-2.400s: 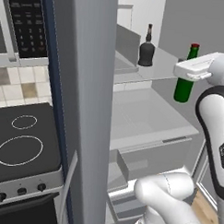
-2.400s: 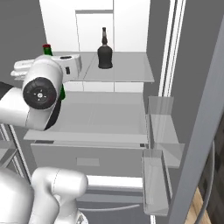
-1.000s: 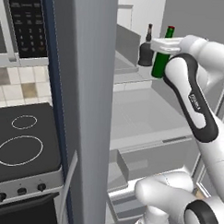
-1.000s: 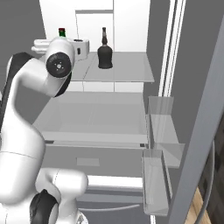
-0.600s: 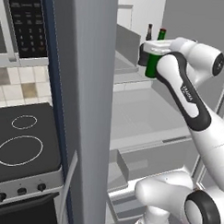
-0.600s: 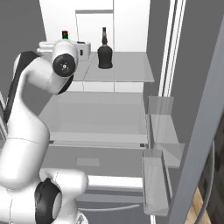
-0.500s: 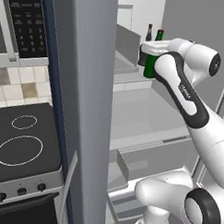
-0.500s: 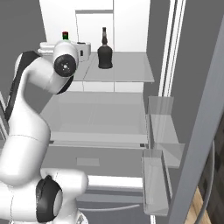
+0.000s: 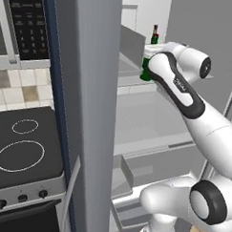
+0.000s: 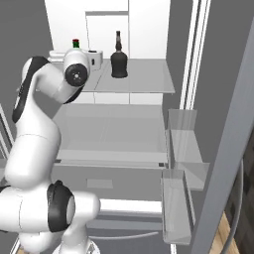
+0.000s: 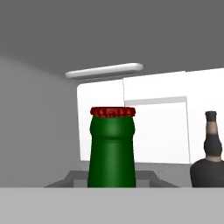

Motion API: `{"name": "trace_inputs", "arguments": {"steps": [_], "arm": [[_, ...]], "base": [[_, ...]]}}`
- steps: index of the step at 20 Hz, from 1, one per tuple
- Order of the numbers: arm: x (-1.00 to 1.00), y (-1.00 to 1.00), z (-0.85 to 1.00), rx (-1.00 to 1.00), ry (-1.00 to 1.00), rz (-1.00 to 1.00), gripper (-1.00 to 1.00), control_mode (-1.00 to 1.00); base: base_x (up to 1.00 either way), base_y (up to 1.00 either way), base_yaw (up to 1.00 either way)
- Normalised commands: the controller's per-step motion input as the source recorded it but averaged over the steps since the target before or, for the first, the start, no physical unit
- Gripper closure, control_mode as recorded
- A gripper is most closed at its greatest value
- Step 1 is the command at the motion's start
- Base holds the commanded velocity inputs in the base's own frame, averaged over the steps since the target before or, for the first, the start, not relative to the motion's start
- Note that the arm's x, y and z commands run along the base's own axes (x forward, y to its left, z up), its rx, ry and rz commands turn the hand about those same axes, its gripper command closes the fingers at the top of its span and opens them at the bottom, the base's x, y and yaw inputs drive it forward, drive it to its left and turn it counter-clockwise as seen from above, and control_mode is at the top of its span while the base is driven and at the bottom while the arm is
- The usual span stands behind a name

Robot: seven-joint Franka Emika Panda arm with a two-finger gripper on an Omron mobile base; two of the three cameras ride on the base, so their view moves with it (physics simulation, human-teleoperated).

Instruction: Place the liquor and beer on the top shelf of the fridge to keep them out of children's reach, and place the bell pepper on lower shelves for easy access.

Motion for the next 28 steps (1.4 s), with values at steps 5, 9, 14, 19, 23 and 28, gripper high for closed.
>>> {"name": "trace_inputs", "arguments": {"steps": [5, 9, 14, 19, 23, 28], "arm": [[0.45, 0.14, 0.00, 0.00, 0.00, 0.00, 1.00, -1.00], [0.45, 0.15, 0.00, 0.00, 0.00, 0.00, 1.00, -1.00], [0.45, 0.12, 0.00, 0.00, 0.00, 0.00, 1.00, -1.00], [0.37, 0.03, -0.03, 0.00, -0.01, 0.00, 1.00, -1.00], [0.31, 0.00, -0.09, 0.00, -0.02, 0.00, 1.00, -1.00], [0.24, 0.00, -0.14, 0.00, -0.02, 0.00, 1.00, -1.00]], "base": [[0.00, 0.00, 0.00], [0.00, 0.00, 0.00], [0.00, 0.00, 0.00], [0.00, 0.00, 0.00], [0.00, 0.00, 0.00], [0.00, 0.00, 0.00]]}}
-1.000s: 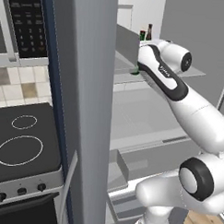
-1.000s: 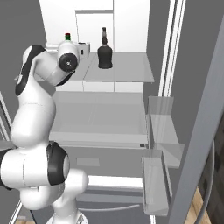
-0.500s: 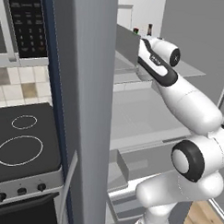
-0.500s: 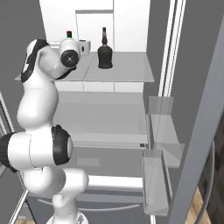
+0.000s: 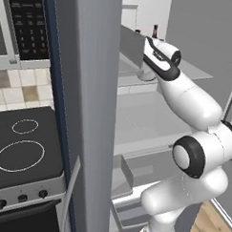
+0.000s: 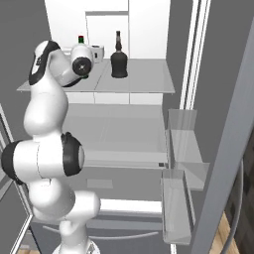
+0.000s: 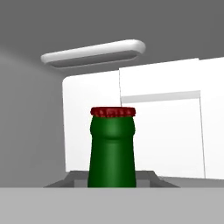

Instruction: Place the liquor and beer on the top shelf of the fridge to keep them out of children's reach, and place the bell pepper on lower shelves for easy access.

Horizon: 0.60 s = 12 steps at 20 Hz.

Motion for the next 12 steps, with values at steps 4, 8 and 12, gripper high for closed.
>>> {"name": "trace_inputs", "arguments": {"steps": [4, 8, 12], "arm": [[0.16, 0.02, -0.21, -0.03, -0.02, 0.00, 1.00, -1.00], [0.15, 0.03, -0.23, -0.03, -0.03, 0.00, 1.00, -1.00], [0.16, 0.03, -0.15, -0.02, -0.03, 0.00, 1.00, -1.00]], "base": [[0.00, 0.00, 0.00], [0.00, 0.00, 0.00], [0.00, 0.00, 0.00]]}}
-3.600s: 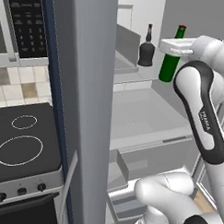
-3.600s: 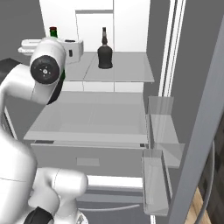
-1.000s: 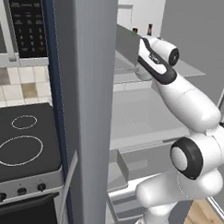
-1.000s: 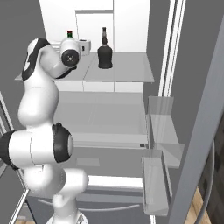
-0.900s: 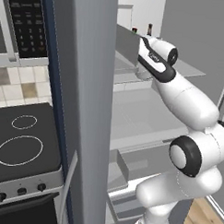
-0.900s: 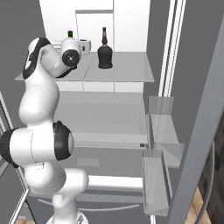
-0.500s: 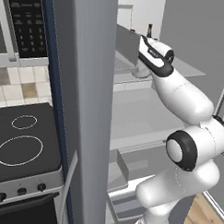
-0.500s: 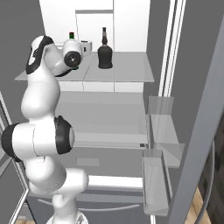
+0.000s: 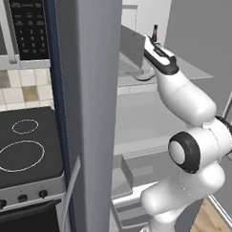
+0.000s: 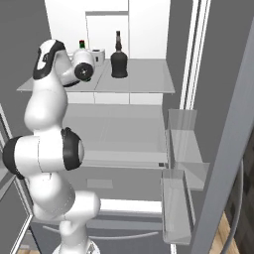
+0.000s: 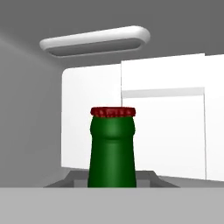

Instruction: Place the liquor and beer on the top shelf of the fridge to keep them out of children's reach, and place the bell pepper on lower shelves for easy access.

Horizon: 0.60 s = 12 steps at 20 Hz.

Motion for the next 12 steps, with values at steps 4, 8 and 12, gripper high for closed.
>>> {"name": "trace_inputs", "arguments": {"steps": [4, 8, 12], "arm": [[0.16, 0.00, -0.01, -0.01, -0.05, 0.00, -1.00, -1.00], [0.16, 0.00, 0.00, -0.01, -0.07, 0.00, -1.00, -1.00], [0.15, 0.00, 0.00, 0.00, -0.07, 0.00, -1.00, -1.00]], "base": [[0.00, 0.00, 0.00], [0.00, 0.00, 0.00], [0.00, 0.00, 0.00]]}}
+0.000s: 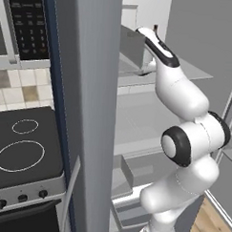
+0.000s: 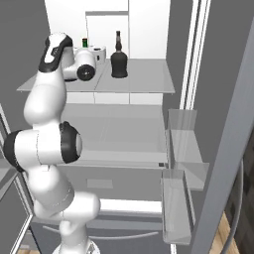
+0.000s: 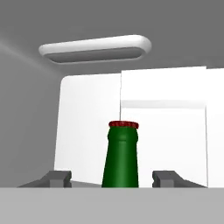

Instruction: Place the liquor and beer on the top shelf of the fridge to keep them out of children's reach, and place the bell pepper on lower shelves for easy access.

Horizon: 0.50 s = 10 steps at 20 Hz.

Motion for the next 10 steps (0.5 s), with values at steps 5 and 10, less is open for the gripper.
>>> {"name": "trace_inputs", "arguments": {"steps": [5, 10], "arm": [[0.09, 0.00, 0.00, 0.00, -0.06, 0.00, -1.00, -1.00], [0.01, 0.00, 0.00, 0.00, -0.05, 0.00, -1.00, -1.00]], "base": [[0.00, 0.00, 0.00], [0.00, 0.00, 0.00]]}}
